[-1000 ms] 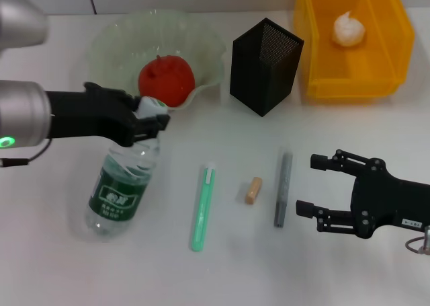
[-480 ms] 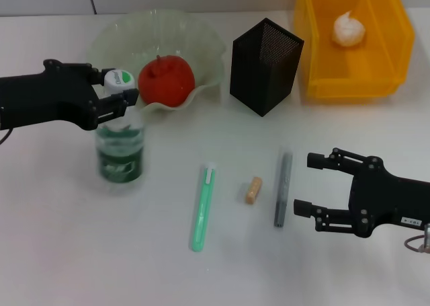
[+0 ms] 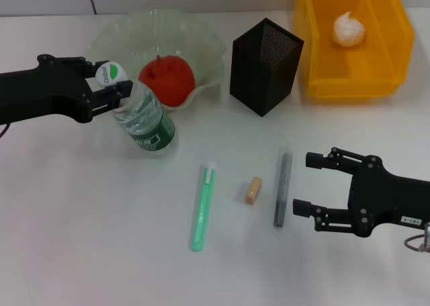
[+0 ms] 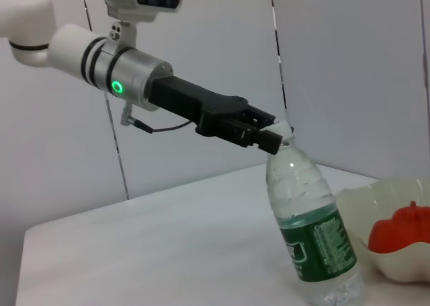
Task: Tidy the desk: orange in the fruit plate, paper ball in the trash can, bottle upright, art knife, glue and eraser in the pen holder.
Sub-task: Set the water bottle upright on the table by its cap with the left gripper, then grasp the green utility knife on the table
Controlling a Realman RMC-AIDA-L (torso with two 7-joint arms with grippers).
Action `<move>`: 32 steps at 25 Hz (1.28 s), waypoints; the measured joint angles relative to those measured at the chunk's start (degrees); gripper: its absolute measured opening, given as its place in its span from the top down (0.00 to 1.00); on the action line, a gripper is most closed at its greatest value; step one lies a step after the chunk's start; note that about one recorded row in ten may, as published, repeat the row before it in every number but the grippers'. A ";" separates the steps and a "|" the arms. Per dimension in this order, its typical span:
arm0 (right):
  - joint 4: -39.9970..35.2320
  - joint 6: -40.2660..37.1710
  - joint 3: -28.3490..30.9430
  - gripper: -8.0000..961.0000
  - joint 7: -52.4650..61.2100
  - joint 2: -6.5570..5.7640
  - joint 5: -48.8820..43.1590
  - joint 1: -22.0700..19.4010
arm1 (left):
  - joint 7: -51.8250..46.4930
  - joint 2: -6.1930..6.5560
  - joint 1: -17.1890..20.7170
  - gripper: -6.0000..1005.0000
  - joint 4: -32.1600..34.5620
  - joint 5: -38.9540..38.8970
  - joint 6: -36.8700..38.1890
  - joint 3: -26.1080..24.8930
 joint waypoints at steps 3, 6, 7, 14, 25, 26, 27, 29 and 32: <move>0.00 -0.25 0.00 0.13 0.06 0.00 0.00 0.09 | 0.07 -0.04 -0.20 0.55 -0.32 -0.28 -0.10 0.00; 0.00 -0.26 0.00 0.13 0.12 -0.01 0.00 0.21 | 0.19 -0.08 -0.14 0.55 -0.38 -1.37 -0.26 -0.05; 0.00 -0.26 -0.02 0.13 0.15 -0.04 0.00 0.30 | 0.33 -0.07 -0.10 0.55 -0.50 -2.15 -0.37 -0.19; -0.23 -0.32 -0.12 0.13 1.09 -0.08 -1.38 0.78 | 1.80 -0.05 -0.51 0.55 -2.48 -5.57 -0.47 -1.56; -6.70 -1.35 0.65 0.13 10.18 -0.09 -1.65 0.37 | 8.68 -0.19 2.54 0.32 0.43 -9.58 0.50 -1.25; -6.70 -1.35 0.65 0.13 10.18 -0.09 -1.65 0.37 | 10.33 -0.22 3.86 0.30 1.56 -11.06 0.50 -1.08; -9.19 -1.71 1.02 0.13 13.59 -0.08 -2.25 0.15 | 10.33 -0.22 3.86 0.29 1.56 -11.06 0.50 -1.08; -17.25 -2.57 2.03 0.13 23.80 -0.17 -5.16 0.18 | 19.47 -0.19 8.04 0.25 1.51 -16.85 1.33 0.47; -32.49 -4.59 2.06 0.13 43.05 -0.33 -15.62 2.60 | 35.11 -0.11 10.35 0.23 -7.61 -22.25 6.42 2.06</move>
